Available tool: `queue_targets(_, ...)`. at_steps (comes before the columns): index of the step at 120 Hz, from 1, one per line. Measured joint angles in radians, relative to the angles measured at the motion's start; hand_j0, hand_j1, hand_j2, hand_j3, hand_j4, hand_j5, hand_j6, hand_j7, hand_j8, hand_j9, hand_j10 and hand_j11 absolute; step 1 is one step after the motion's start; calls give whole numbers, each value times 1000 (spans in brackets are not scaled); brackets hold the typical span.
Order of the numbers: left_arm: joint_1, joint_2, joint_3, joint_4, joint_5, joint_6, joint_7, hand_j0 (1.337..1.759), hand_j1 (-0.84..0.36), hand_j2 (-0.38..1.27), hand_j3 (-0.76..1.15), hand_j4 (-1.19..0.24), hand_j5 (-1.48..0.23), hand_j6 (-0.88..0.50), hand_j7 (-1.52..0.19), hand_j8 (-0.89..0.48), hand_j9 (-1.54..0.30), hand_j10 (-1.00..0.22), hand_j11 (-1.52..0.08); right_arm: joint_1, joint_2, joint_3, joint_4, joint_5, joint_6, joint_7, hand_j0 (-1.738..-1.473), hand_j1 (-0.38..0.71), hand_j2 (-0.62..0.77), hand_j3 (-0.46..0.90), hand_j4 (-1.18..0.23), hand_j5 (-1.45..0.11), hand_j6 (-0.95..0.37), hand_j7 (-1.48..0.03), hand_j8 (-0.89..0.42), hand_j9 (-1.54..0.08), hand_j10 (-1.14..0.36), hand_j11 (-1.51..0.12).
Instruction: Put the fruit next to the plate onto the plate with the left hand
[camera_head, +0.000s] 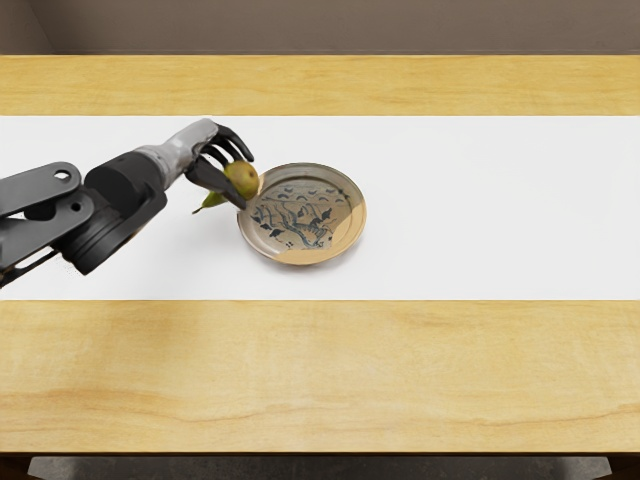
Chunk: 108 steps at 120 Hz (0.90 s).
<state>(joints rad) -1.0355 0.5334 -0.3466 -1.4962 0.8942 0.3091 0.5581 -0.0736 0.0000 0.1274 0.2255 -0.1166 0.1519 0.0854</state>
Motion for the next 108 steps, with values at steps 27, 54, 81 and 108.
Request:
queue_targets(27,-24,-70,-1,15,-6,-1,4,1657,-335,650,0,-658,-908,-521,-895,-526,-875,-666,-879,0,0,0,0,0,0,0,-1658,-329,-4,0,-17,-22,-17,-22,-17,-22,-17,-22)
queue_targets(54,-40,-169,8,89,-3,-1,5,1657,-350,677,0,-658,-903,-518,-894,-519,-875,-660,-879,0,0,0,0,0,0,0,-1658,-329,-4,0,-17,-22,-17,-22,-17,-22,-17,-22)
queue_targets(81,-38,-222,19,175,9,0,1,1657,-385,723,0,-658,-902,-502,-896,-503,-876,-638,-881,0,0,0,0,0,0,0,-1658,-329,-4,0,-17,-22,-17,-22,-17,-22,-17,-22)
queue_targets(108,-40,-224,44,201,6,-1,-1,1657,-434,802,0,-651,-892,-481,-884,-486,-869,-619,-873,0,0,0,0,0,0,0,-1658,-329,-4,0,-17,-22,-17,-22,-17,-22,-17,-22)
